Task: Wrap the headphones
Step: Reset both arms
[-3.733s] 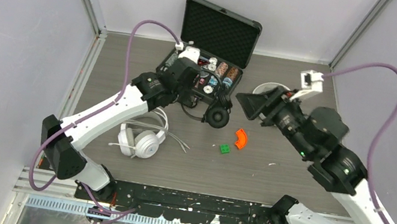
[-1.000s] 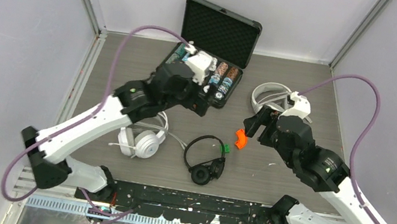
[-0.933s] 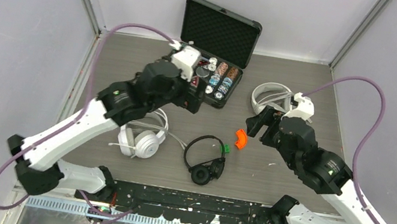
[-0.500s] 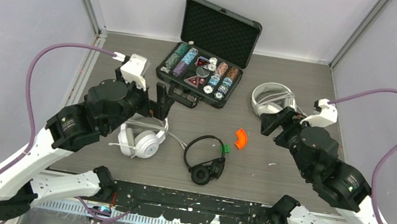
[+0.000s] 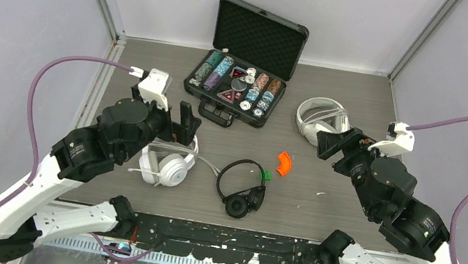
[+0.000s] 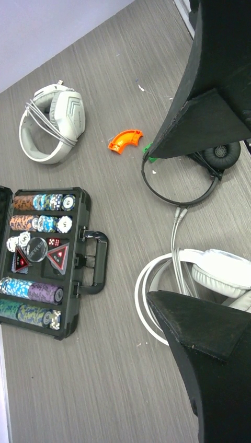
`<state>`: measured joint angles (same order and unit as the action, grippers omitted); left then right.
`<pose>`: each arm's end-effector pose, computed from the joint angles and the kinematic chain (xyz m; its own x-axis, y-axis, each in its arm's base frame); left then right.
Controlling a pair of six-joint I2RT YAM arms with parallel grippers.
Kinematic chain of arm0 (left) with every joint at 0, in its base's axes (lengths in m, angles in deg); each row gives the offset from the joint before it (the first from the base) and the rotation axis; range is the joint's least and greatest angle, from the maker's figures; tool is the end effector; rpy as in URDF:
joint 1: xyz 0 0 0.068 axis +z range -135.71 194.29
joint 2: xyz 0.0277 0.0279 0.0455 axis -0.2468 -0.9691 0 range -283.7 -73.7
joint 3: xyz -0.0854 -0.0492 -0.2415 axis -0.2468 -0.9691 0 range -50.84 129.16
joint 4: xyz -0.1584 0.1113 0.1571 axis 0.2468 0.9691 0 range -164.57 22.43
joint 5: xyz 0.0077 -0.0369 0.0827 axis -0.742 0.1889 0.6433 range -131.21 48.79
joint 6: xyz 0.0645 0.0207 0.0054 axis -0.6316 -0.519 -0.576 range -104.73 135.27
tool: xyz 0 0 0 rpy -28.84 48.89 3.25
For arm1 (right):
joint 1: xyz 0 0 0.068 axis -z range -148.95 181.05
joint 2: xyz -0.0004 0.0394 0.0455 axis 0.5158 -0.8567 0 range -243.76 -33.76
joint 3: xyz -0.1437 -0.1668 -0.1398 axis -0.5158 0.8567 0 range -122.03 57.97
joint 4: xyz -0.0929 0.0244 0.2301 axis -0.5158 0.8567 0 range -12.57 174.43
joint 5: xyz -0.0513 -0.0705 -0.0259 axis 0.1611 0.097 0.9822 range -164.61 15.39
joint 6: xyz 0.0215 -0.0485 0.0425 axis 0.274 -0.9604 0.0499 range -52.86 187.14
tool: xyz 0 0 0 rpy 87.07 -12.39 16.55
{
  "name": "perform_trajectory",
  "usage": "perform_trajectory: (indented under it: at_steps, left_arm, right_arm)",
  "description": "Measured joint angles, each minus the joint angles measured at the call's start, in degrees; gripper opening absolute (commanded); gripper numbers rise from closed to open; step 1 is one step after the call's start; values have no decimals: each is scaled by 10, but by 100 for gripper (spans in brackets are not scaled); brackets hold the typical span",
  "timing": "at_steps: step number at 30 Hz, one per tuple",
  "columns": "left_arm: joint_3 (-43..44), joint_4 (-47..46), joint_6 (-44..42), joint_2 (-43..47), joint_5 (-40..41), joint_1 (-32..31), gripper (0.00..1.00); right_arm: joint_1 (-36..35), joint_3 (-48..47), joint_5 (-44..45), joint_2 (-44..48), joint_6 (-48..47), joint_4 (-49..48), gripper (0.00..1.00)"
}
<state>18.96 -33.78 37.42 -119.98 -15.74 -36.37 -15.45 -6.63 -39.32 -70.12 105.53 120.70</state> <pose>0.1149 -0.1031 0.4064 -0.3395 -0.1227 -0.9326 0.3346 0.9108 -0.2417 0.0971 0.0566 0.3946 -0.2690 0.4529 -0.8500 -0.0522 0.8744 0.4824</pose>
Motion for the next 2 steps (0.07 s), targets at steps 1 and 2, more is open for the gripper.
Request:
perform_trajectory:
  at_steps: [1,2]
  left_arm:
    - [0,0,0,0,0,0,100]
    - [-1,0,0,0,0,0,100]
  right_arm:
    - [0,0,0,0,3,0,84]
    - [0,0,0,0,4,0,84]
